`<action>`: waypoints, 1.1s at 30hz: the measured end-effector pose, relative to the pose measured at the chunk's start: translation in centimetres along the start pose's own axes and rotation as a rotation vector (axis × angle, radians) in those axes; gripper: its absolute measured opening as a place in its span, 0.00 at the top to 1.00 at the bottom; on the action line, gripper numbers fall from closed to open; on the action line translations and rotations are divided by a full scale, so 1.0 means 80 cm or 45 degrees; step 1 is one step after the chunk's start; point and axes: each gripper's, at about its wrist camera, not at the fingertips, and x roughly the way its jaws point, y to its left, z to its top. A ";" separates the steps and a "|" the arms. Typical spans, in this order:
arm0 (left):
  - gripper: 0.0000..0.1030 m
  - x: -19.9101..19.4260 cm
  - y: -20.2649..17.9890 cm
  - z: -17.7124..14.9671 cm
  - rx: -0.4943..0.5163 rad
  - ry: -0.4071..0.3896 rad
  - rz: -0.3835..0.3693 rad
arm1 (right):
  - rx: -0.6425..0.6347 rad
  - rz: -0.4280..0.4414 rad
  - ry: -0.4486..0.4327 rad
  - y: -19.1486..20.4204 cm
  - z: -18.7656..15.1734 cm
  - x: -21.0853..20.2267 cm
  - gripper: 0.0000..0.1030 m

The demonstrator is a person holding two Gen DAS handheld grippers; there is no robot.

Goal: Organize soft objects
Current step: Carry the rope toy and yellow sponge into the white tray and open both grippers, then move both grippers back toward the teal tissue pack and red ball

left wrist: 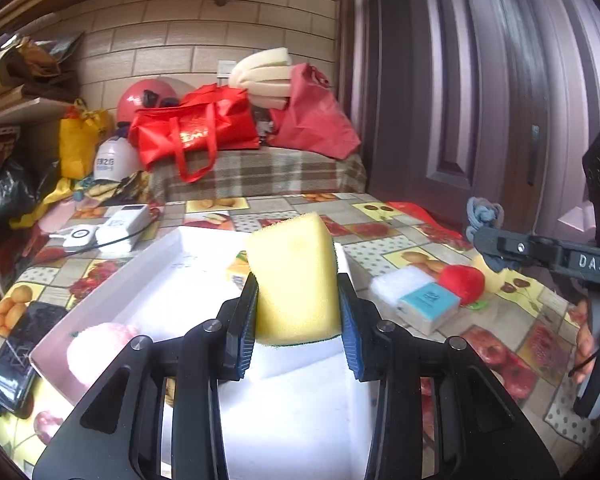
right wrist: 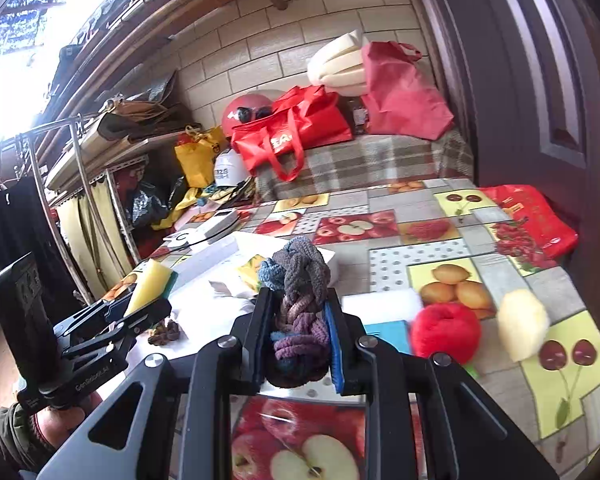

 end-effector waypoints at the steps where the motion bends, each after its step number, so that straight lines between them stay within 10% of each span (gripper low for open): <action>1: 0.65 0.004 0.010 0.003 -0.007 0.002 0.019 | -0.004 0.018 0.010 0.009 -0.001 0.010 0.77; 22: 0.58 0.053 0.078 0.018 -0.129 0.165 0.118 | -0.053 0.055 0.245 0.098 -0.011 0.147 0.70; 25: 0.46 0.048 0.081 0.017 -0.132 0.135 0.190 | -0.068 0.021 0.221 0.099 -0.012 0.141 0.37; 26: 0.29 0.044 0.085 0.017 -0.145 0.120 0.209 | -0.070 0.005 0.198 0.098 -0.010 0.139 0.21; 28: 0.04 0.036 0.093 0.017 -0.191 0.081 0.220 | -0.054 -0.004 0.152 0.092 -0.006 0.129 0.15; 33: 0.00 0.024 0.093 0.017 -0.210 0.029 0.211 | -0.037 -0.047 0.037 0.085 -0.002 0.103 0.00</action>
